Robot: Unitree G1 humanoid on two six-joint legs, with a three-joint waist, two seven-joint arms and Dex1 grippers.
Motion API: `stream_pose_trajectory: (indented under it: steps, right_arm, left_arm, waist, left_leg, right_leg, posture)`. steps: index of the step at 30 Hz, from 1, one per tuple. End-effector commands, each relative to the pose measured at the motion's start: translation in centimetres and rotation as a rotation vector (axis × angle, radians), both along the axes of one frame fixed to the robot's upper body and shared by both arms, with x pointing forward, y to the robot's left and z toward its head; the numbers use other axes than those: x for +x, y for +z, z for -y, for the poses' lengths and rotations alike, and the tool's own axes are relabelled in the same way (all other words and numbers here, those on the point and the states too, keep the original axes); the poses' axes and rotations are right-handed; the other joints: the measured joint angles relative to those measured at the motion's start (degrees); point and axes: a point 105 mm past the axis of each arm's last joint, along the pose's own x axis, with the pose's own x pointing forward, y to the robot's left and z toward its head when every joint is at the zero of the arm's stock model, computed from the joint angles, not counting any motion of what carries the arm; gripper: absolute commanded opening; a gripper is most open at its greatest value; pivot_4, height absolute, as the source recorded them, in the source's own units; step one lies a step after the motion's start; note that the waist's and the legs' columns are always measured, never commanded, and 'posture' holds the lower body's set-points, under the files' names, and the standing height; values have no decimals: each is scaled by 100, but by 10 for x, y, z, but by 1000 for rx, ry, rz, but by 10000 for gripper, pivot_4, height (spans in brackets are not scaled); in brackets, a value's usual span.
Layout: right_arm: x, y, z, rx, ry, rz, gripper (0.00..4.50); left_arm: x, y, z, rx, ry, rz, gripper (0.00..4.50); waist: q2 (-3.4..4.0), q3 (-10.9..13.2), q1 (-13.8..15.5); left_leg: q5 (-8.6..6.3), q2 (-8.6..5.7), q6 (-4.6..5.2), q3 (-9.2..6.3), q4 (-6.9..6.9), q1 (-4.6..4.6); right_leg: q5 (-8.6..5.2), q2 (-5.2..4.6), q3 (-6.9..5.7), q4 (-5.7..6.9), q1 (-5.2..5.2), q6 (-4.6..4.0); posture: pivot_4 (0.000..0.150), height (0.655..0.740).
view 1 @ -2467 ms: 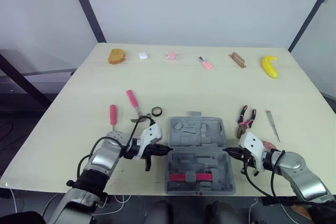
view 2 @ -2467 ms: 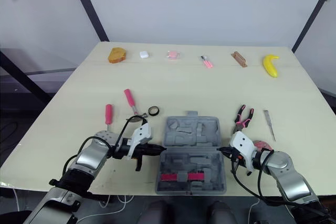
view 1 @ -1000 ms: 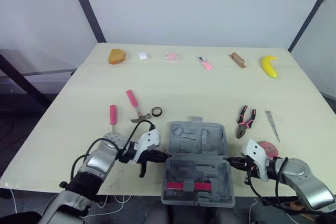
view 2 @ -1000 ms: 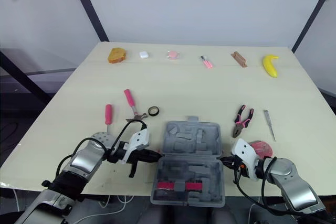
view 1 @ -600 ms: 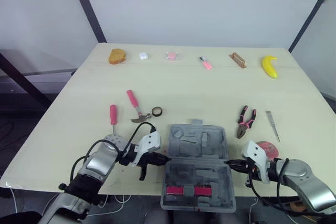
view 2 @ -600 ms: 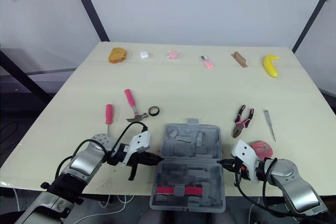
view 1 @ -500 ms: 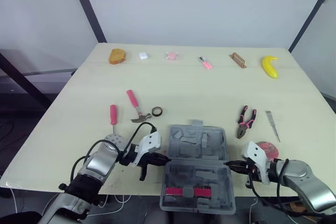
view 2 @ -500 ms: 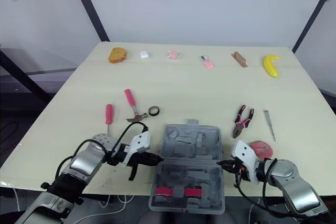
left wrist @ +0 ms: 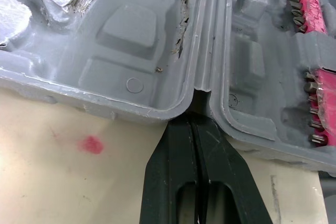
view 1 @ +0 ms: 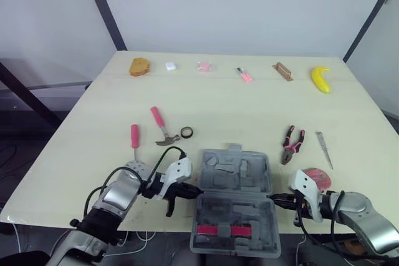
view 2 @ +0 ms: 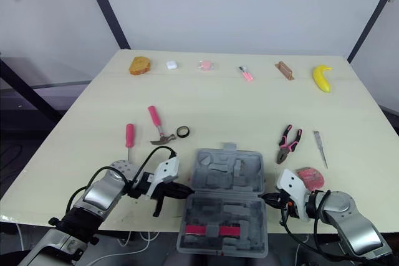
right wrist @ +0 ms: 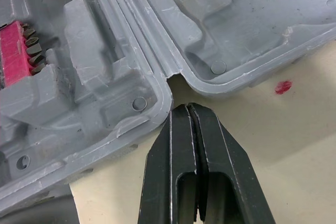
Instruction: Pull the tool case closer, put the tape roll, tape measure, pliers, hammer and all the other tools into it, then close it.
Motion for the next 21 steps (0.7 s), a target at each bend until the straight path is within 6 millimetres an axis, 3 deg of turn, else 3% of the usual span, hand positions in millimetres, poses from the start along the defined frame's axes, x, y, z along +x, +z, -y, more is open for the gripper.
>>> stream_pose_trajectory:
  steps: [1, 21]
  right_arm:
    - [-1, 4, 0, 3, 12, 20, 124]
    - [-4, 4, -3, 8, 23, 7, 124]
  left_arm:
    - [-10, -4, 5, 6, -41, -32, 358]
    - [-13, -10, -1, 28, -33, -47, 358]
  waist:
    - [0, 0, 3]
    - [0, 0, 3]
  left_leg:
    - [0, 0, 0, 0, 0, 0]
    - [0, 0, 0, -1, 0, 0]
  right_leg:
    - [0, 0, 0, 0, 0, 0]
    - [0, 0, -1, 0, 0, 0]
  posture:
    - [1500, 7400]
    - [1500, 7400]
